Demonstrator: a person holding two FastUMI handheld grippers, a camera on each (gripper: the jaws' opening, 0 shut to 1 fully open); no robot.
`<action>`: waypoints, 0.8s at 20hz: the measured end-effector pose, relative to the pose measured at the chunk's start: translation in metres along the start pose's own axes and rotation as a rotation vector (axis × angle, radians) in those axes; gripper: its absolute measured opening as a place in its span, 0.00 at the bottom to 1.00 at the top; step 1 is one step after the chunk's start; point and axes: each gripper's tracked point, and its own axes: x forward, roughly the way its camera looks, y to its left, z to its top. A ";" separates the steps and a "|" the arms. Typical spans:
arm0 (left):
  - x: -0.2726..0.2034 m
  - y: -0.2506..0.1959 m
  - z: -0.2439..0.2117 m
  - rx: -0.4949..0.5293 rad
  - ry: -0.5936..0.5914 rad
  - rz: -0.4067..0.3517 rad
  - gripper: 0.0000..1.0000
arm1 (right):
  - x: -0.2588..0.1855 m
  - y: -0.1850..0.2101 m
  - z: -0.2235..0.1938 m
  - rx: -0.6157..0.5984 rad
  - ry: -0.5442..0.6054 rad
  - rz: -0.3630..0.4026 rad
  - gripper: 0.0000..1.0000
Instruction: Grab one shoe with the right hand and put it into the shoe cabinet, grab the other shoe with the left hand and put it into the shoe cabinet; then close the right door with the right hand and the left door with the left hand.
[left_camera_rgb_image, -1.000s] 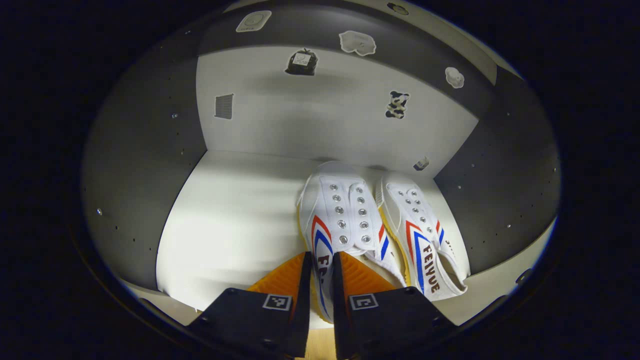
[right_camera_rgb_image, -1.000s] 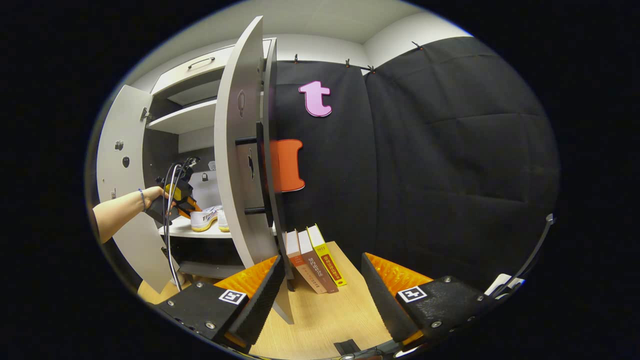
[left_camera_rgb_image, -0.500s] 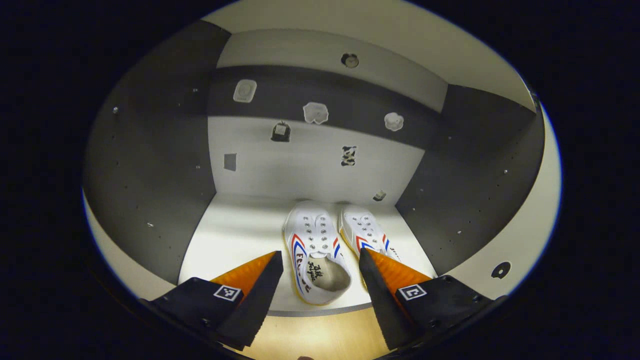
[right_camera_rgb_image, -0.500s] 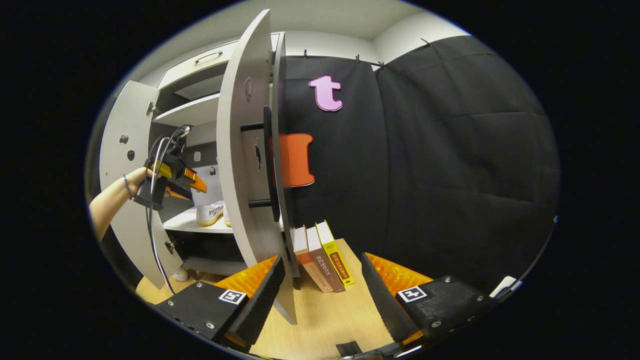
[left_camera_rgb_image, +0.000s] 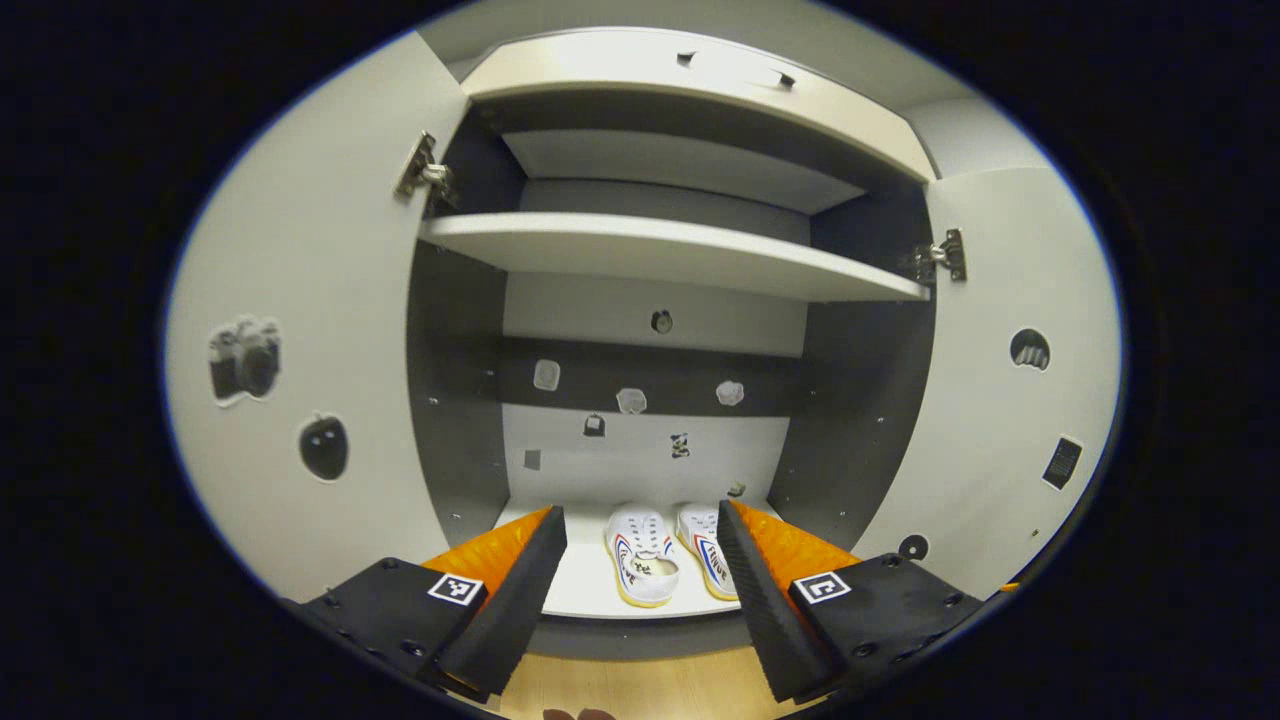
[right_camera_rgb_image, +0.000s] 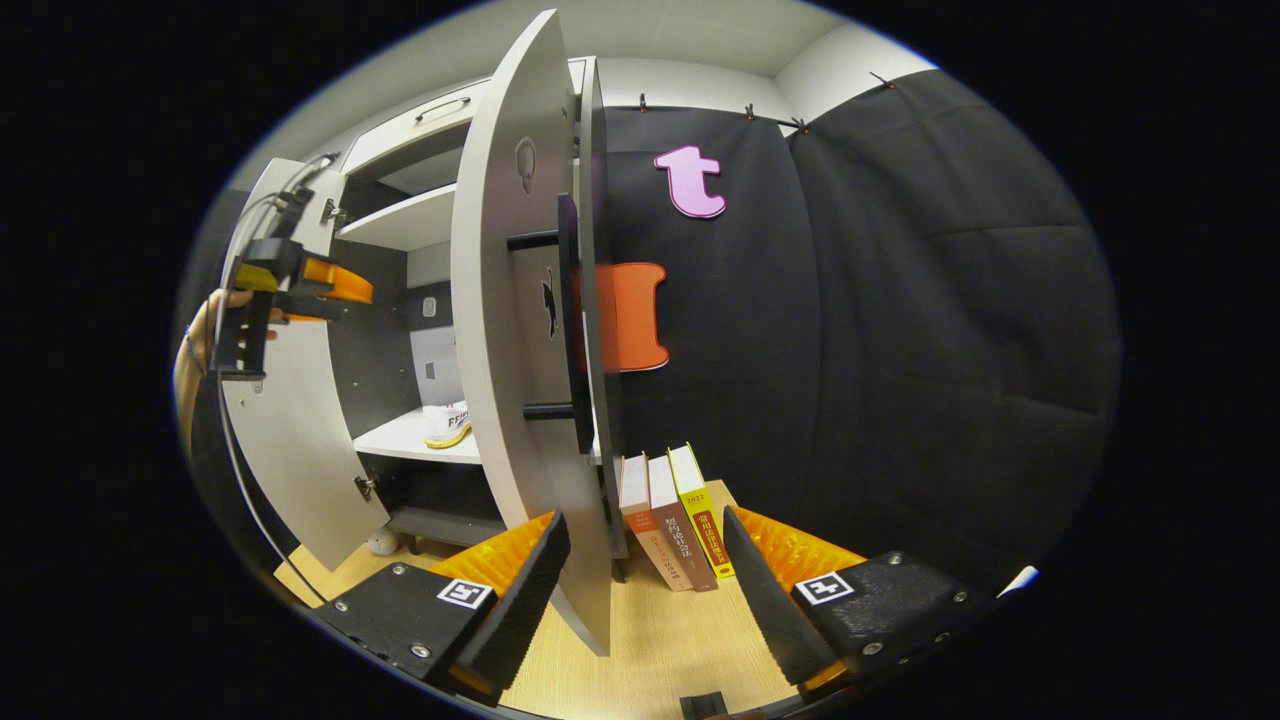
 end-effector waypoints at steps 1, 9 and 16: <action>-0.018 0.005 0.010 0.018 -0.034 0.025 0.97 | 0.002 0.000 0.000 -0.005 -0.001 0.011 0.94; -0.153 0.042 0.022 0.053 -0.136 0.175 0.96 | 0.009 0.015 0.005 -0.013 -0.016 0.110 0.92; -0.223 0.082 0.013 0.015 -0.161 0.244 0.97 | 0.010 0.031 0.008 -0.035 -0.036 0.151 0.88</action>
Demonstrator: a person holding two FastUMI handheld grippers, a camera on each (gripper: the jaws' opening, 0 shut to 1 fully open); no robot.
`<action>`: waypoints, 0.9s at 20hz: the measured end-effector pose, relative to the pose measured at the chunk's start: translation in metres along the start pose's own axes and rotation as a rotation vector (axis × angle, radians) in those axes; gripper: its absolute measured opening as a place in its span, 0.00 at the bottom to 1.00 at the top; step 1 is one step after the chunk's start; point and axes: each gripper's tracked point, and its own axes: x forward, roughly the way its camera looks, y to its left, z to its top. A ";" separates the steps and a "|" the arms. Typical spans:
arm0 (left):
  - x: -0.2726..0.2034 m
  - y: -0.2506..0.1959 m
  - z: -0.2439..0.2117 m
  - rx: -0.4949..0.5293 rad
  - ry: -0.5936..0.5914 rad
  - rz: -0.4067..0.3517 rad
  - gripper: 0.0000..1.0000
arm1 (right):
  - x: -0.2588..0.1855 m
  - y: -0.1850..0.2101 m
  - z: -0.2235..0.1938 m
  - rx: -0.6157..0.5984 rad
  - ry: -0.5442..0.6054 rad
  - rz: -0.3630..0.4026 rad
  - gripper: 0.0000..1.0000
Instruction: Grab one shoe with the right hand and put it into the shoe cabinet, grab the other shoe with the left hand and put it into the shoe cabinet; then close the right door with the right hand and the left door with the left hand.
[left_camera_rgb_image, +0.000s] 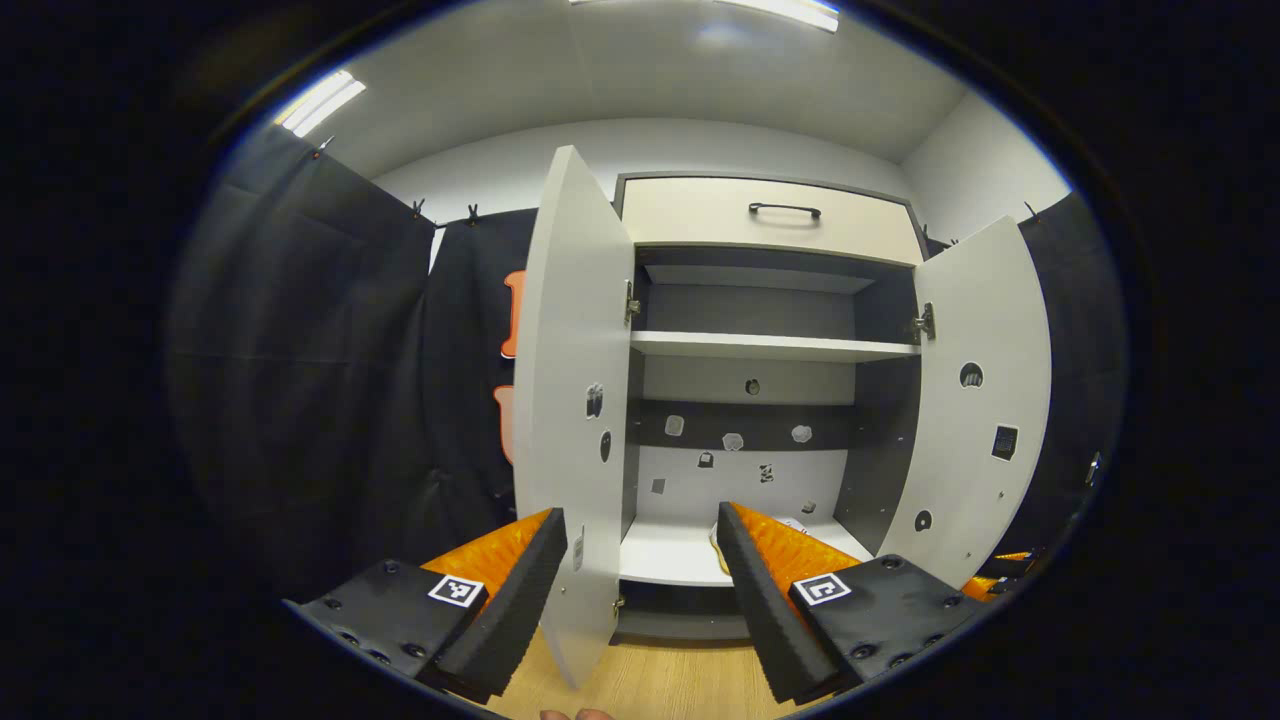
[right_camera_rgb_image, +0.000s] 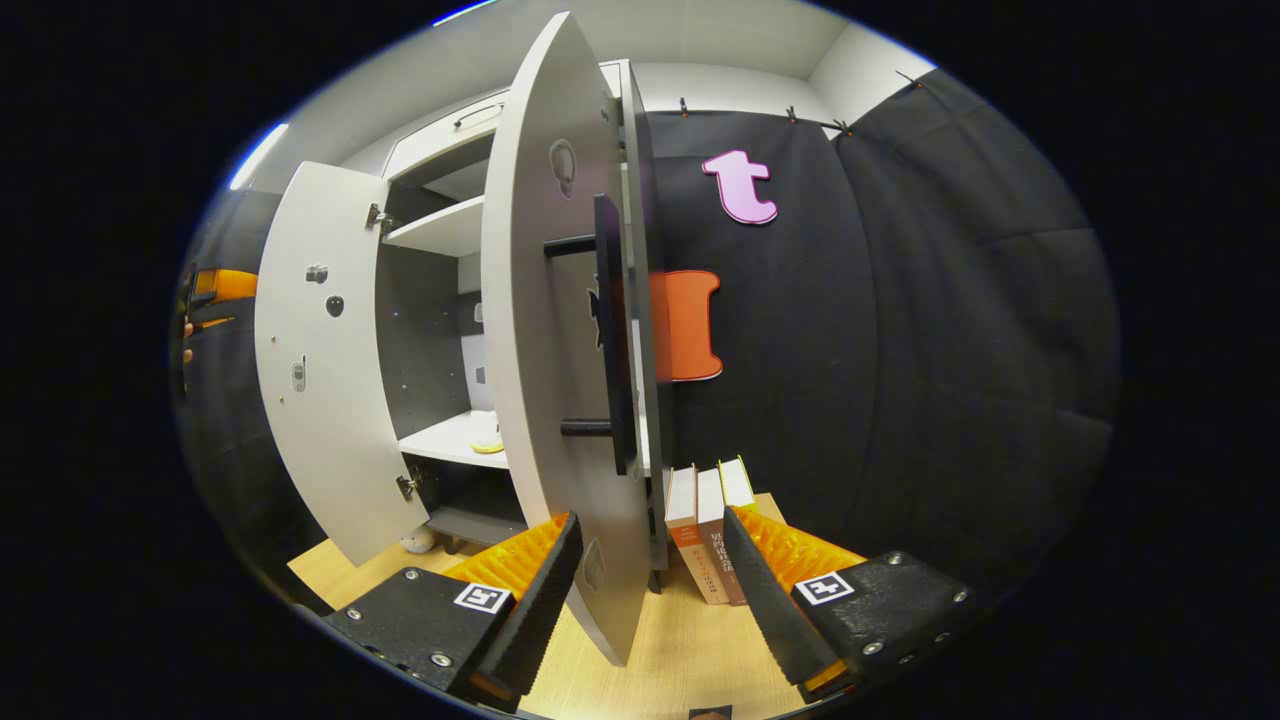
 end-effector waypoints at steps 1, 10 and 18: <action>-0.004 0.004 0.003 -0.004 -0.005 -0.004 0.97 | 0.001 0.004 -0.001 -0.003 -0.002 0.002 0.97; -0.007 0.045 0.028 0.018 -0.054 -0.056 0.97 | 0.017 0.061 -0.005 0.042 -0.018 0.022 0.88; 0.003 0.099 0.027 0.014 -0.084 -0.063 0.96 | 0.049 0.090 0.005 0.048 -0.049 -0.051 0.88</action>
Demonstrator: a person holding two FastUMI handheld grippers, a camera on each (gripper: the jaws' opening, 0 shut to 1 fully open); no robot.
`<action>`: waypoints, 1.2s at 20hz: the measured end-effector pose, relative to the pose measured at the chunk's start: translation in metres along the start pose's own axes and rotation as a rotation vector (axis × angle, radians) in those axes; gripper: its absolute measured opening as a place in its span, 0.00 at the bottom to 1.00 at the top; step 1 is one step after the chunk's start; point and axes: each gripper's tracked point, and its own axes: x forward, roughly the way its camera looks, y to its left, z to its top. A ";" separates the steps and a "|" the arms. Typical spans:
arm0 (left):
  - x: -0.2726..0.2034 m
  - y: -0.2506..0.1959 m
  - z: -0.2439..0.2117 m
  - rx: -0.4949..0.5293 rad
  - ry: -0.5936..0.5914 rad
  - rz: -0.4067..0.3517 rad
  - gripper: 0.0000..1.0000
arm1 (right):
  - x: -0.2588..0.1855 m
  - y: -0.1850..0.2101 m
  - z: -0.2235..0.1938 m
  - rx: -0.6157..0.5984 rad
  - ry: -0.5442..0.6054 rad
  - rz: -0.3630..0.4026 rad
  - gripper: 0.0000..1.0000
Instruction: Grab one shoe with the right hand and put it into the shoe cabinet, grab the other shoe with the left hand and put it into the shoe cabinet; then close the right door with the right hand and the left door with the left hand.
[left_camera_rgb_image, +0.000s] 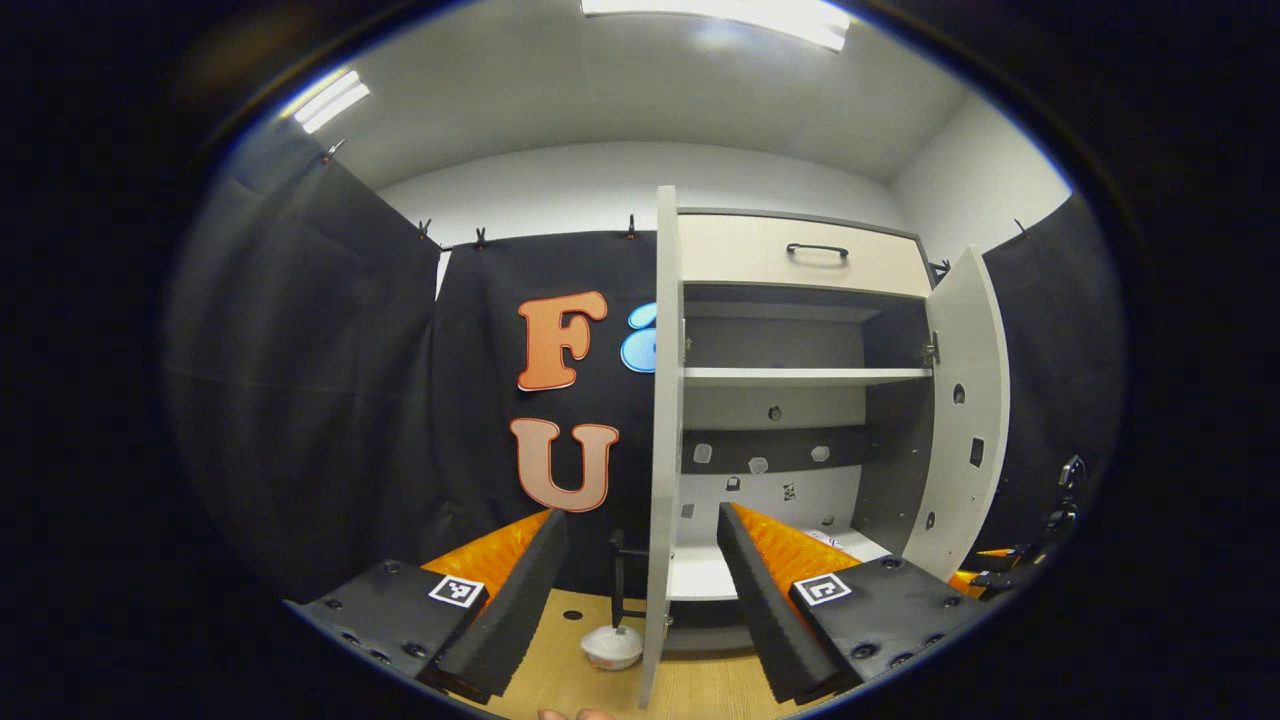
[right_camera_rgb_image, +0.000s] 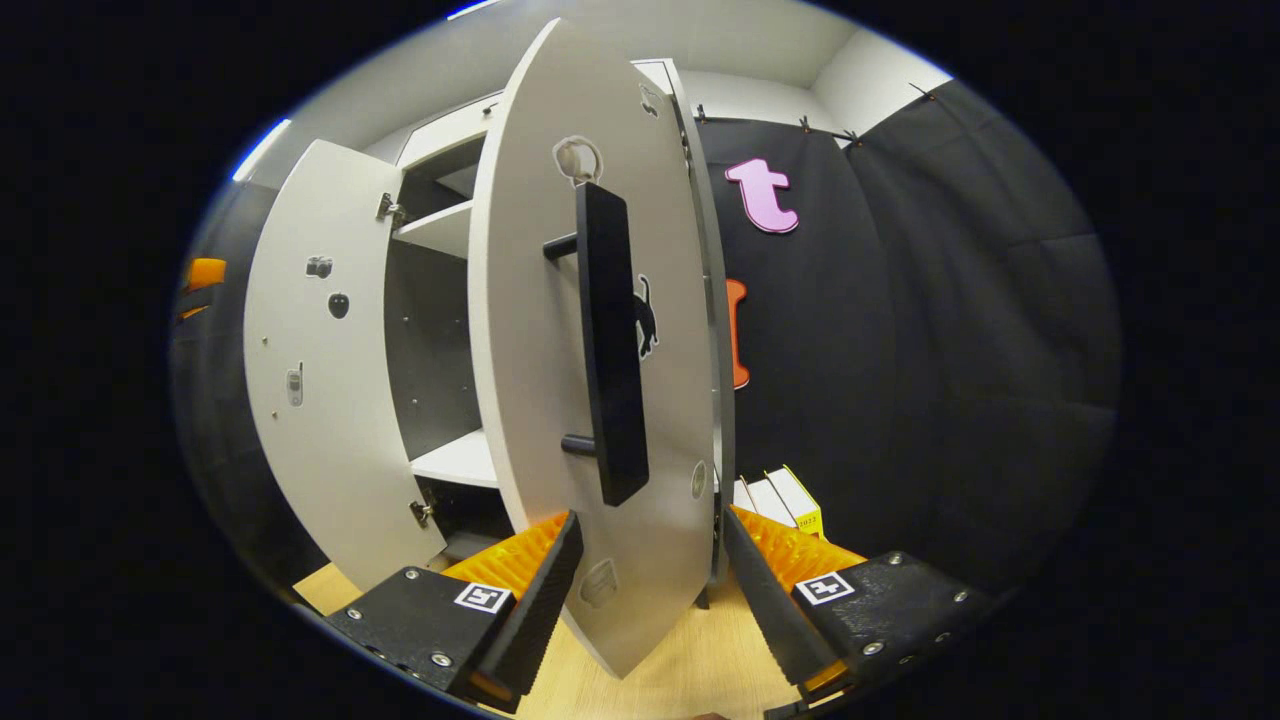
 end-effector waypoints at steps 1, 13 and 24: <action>0.002 0.006 -0.002 -0.007 0.002 -0.002 0.96 | 0.003 0.003 0.000 0.004 -0.001 -0.005 0.88; 0.010 0.058 -0.026 -0.013 0.028 0.006 0.96 | 0.090 0.086 -0.021 -0.049 0.024 0.001 0.93; 0.017 0.083 -0.071 -0.013 0.084 -0.025 0.97 | 0.136 0.101 -0.016 -0.078 0.002 -0.058 0.91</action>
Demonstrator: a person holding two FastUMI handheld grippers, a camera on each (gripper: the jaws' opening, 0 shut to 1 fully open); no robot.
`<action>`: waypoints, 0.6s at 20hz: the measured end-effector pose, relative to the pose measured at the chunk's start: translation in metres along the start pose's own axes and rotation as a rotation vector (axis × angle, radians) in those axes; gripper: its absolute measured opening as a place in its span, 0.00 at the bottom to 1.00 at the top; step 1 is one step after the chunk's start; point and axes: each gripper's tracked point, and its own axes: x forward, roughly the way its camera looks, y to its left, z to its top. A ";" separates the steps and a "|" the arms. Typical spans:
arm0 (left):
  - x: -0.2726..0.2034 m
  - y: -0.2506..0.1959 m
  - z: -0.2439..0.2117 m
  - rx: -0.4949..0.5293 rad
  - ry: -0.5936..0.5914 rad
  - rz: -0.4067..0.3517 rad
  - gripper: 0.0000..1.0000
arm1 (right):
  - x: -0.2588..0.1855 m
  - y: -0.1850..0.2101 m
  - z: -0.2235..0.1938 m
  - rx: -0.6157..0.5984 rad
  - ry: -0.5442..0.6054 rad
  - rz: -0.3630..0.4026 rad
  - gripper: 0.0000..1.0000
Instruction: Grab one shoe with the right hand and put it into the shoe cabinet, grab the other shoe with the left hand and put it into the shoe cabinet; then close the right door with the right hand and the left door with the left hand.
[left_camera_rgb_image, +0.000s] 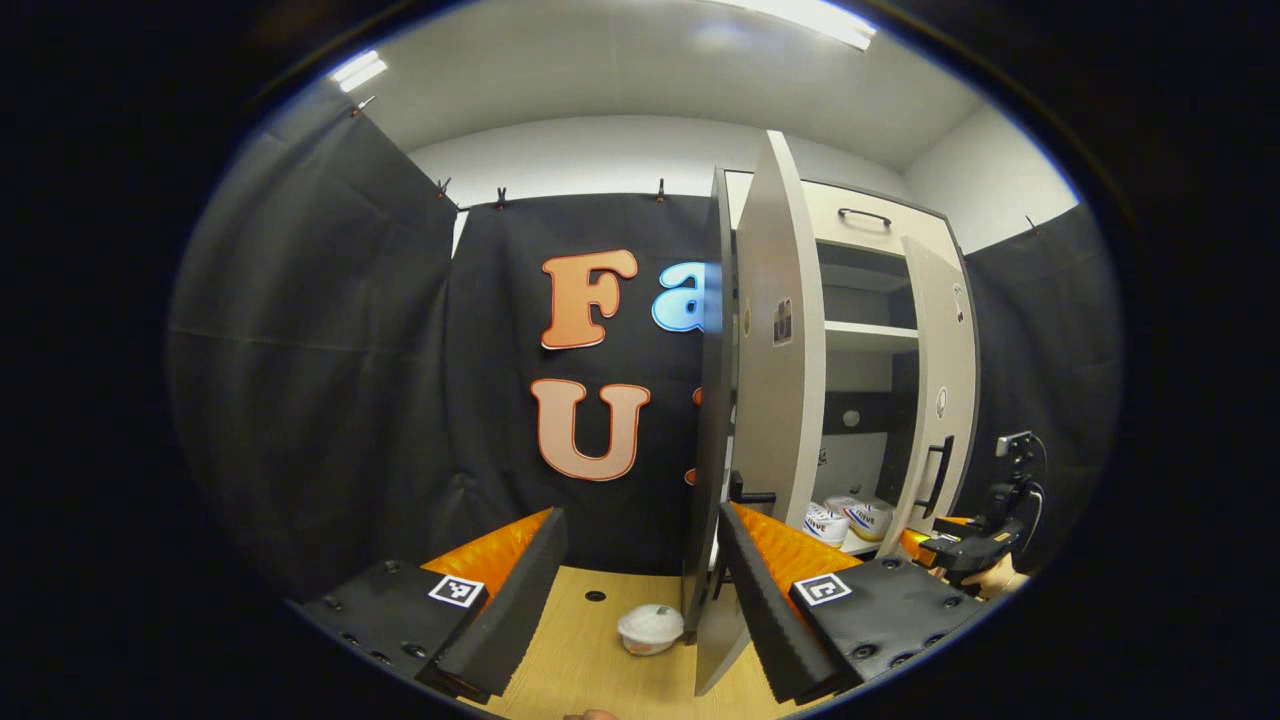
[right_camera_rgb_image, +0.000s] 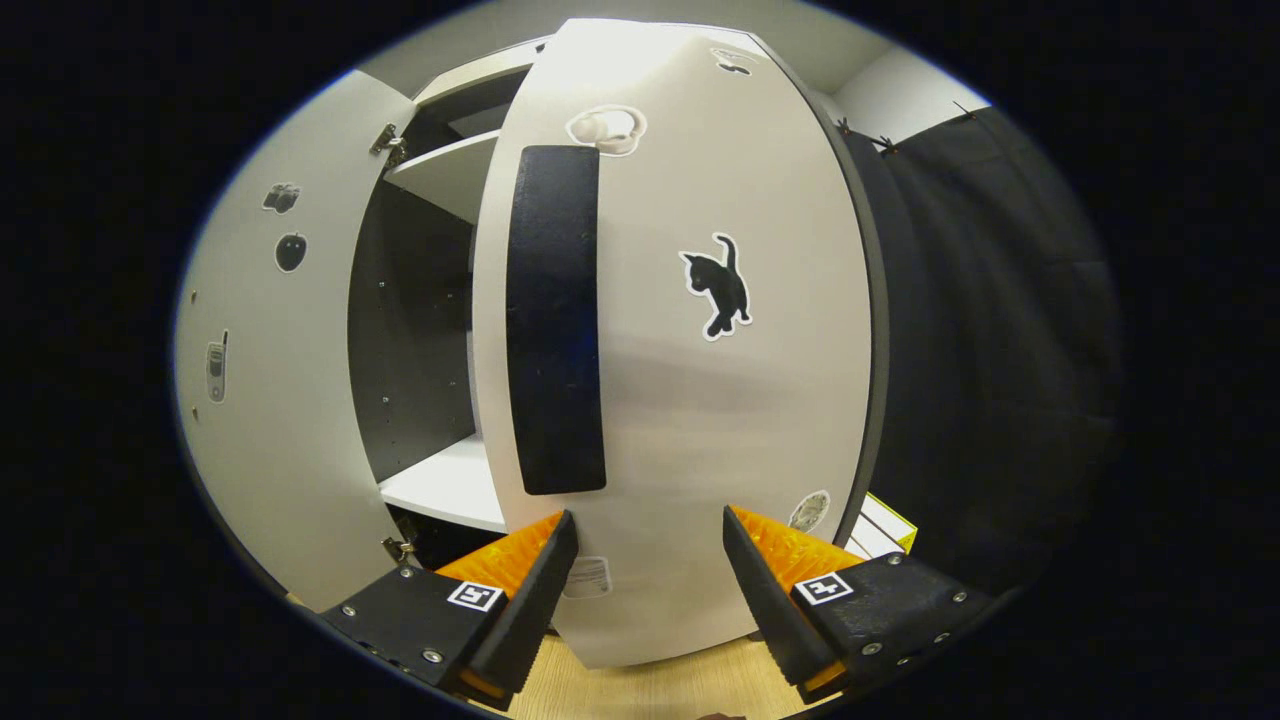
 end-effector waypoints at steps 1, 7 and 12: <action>0.003 0.000 -0.005 0.002 0.007 -0.010 0.97 | 0.002 0.001 0.000 -0.003 0.001 -0.004 0.90; 0.017 -0.012 -0.033 -0.006 0.046 -0.096 0.97 | 0.009 0.002 0.001 -0.016 0.003 -0.032 0.90; 0.025 -0.022 -0.052 -0.039 0.093 -0.167 0.96 | 0.015 0.003 0.003 -0.034 0.005 -0.038 0.90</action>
